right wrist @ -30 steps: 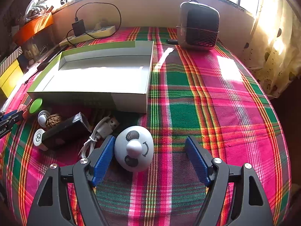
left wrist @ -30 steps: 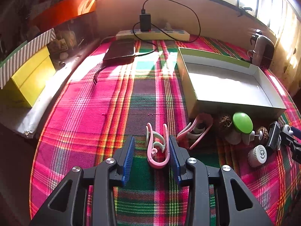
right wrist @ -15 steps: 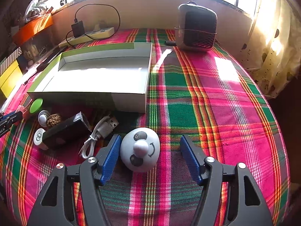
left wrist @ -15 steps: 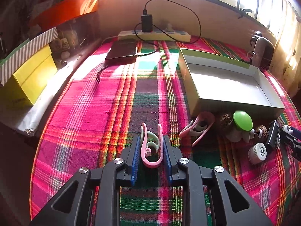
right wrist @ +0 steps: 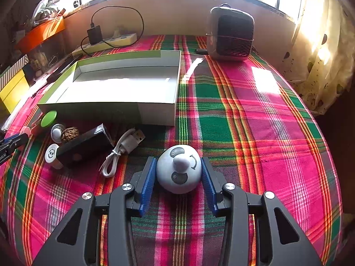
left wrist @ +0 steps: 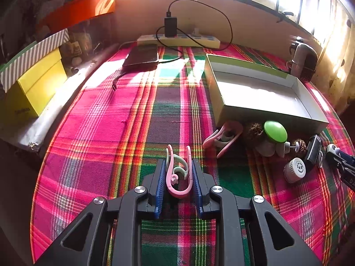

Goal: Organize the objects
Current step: 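Grasp the white robot-face toy with the right tool while the left tool holds the clip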

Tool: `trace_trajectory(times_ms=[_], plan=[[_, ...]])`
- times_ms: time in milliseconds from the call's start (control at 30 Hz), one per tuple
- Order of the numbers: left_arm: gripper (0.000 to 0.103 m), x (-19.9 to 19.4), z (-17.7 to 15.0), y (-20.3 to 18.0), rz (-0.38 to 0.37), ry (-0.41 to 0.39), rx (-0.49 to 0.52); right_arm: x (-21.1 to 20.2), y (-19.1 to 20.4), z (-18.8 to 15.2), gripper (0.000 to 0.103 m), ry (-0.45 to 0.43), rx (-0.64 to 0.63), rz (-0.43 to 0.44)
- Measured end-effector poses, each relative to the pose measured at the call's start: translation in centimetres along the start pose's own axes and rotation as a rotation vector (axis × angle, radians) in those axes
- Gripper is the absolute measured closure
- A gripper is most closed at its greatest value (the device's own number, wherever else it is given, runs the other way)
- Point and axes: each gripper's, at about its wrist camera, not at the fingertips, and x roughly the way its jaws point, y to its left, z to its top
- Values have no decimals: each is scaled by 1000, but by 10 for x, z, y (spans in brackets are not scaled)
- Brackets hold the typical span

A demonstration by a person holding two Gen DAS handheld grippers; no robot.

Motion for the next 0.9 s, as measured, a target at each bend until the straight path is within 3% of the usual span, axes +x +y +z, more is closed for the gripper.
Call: trace_trajectory(times_ms=[500, 900], plan=[[82, -21, -23, -29, -92, 4, 48, -22, 26, -18, 61, -26, -34, 75], [82, -29, -35, -55, -124, 5, 129, -28, 43, -30, 61, -27, -58, 104]])
